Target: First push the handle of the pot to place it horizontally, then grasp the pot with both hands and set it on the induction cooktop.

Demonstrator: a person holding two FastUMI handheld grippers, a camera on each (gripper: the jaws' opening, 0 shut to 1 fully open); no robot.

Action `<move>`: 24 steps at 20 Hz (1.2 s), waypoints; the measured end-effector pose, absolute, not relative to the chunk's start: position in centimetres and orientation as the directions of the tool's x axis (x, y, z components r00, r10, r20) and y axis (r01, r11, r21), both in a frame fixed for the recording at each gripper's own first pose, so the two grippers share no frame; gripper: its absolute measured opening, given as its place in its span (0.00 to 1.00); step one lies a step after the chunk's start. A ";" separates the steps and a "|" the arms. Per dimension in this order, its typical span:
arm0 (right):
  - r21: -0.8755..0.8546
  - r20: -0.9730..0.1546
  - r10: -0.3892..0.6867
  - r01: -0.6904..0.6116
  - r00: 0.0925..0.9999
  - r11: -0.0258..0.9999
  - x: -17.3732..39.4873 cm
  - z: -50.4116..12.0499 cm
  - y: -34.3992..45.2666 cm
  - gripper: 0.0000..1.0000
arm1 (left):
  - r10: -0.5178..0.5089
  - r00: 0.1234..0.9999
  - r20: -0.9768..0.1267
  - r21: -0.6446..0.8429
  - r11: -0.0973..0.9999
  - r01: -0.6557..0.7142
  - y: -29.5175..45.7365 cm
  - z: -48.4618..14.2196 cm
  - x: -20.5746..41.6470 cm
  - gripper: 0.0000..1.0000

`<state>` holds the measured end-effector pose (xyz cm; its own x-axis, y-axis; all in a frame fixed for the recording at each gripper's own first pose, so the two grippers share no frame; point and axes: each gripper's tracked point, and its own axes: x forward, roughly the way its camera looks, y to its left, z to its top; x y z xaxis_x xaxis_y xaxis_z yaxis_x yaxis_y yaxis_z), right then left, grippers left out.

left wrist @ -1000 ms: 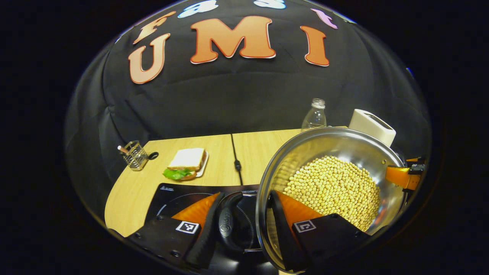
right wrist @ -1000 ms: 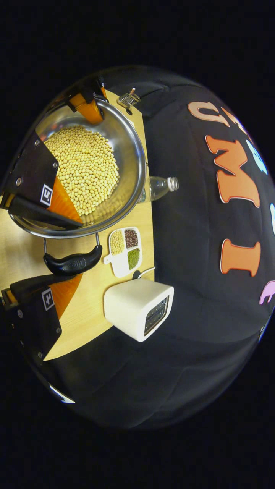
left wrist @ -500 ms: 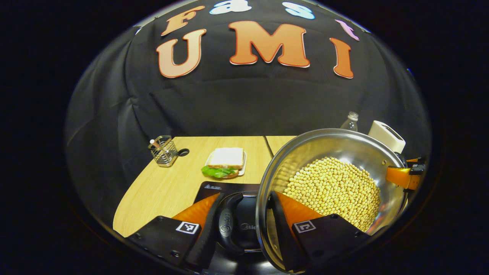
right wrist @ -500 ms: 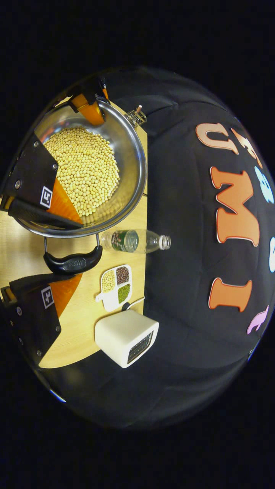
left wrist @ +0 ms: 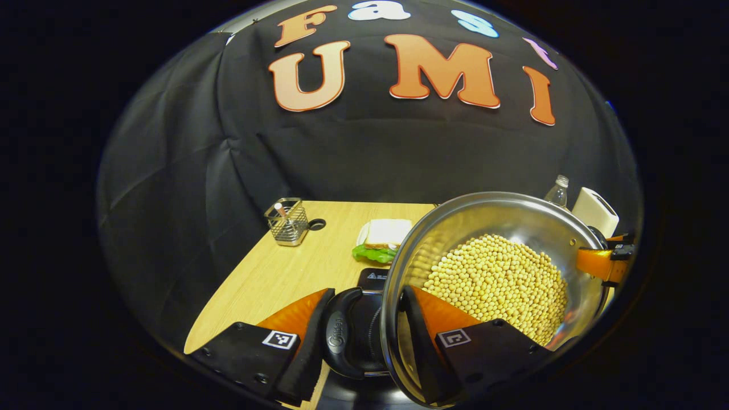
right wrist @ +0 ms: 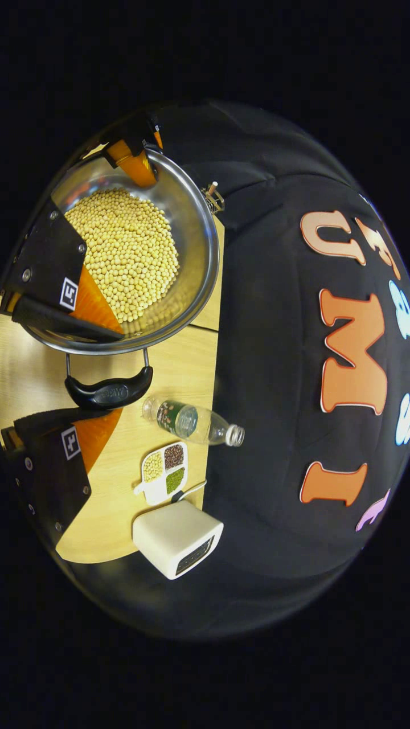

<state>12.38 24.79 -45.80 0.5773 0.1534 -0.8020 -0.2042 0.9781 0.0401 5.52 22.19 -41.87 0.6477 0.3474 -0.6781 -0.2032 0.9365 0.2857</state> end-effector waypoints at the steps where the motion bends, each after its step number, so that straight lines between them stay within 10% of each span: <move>1: 0.043 -0.802 0.160 -0.211 0.575 0.977 12.6 -45.8 25.6 0.59 | 0.353 0.648 -0.675 0.289 0.934 -0.208 22.9 -41.6 5.4 0.75; 24: 0.045 -0.845 0.174 -0.258 0.505 0.965 13.4 -50.1 30.3 0.60 | 0.375 0.553 -0.744 0.279 0.926 -0.253 23.6 -41.4 5.1 0.76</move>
<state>13.41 30.33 -50.09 0.5051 0.1745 -0.8452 -0.2584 0.9650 0.0448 5.12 23.59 -41.43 0.5534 0.3750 -0.7437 -0.2526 0.9264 0.2792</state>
